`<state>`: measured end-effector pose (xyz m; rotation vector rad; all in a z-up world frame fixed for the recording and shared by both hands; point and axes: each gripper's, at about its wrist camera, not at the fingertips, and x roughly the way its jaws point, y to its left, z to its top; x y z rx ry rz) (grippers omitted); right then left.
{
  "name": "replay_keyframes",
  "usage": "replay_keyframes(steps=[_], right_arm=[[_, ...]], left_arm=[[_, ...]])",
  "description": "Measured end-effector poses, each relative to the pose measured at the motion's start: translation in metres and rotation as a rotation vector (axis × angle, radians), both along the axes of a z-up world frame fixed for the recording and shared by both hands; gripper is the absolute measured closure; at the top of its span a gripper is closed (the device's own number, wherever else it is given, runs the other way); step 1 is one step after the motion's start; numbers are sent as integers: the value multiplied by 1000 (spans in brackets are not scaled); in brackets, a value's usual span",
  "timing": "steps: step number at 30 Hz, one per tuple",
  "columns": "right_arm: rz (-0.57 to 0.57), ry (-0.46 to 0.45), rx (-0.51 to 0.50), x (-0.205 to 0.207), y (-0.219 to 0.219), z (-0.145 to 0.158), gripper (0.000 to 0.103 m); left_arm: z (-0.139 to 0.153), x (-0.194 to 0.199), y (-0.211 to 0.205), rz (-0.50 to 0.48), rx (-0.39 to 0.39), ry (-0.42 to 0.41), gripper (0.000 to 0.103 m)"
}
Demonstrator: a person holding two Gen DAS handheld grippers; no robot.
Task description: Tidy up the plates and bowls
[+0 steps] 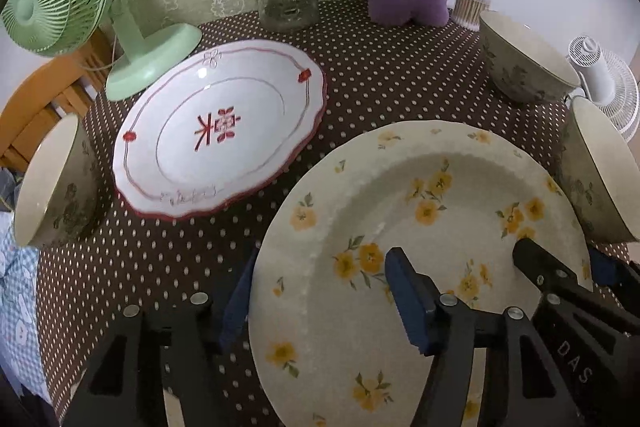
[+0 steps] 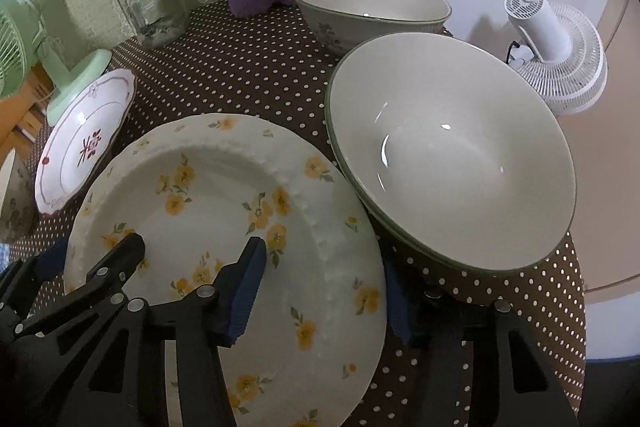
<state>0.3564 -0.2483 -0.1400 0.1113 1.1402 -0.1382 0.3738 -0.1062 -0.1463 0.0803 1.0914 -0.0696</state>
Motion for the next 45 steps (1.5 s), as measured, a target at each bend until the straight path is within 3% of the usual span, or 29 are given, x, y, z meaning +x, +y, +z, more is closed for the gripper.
replay_keyframes(steps=[4,11,16,33,45], right_arm=[[10,-1,-3,-10,-3,6,44],[19,3,1,-32,-6,18,44],[37,-9,0,-47,0,33,44],[109,-35,10,-100,60,71,44],[154,-23,2,-123,112,68,44]], left_arm=[[3,-14,-1,3,-12,16,39],[17,-37,-4,4,-21,-25,39],[28,-54,4,51,-33,-27,39],[61,-114,65,94,-46,-43,40],[60,-147,111,119,-37,-27,40]])
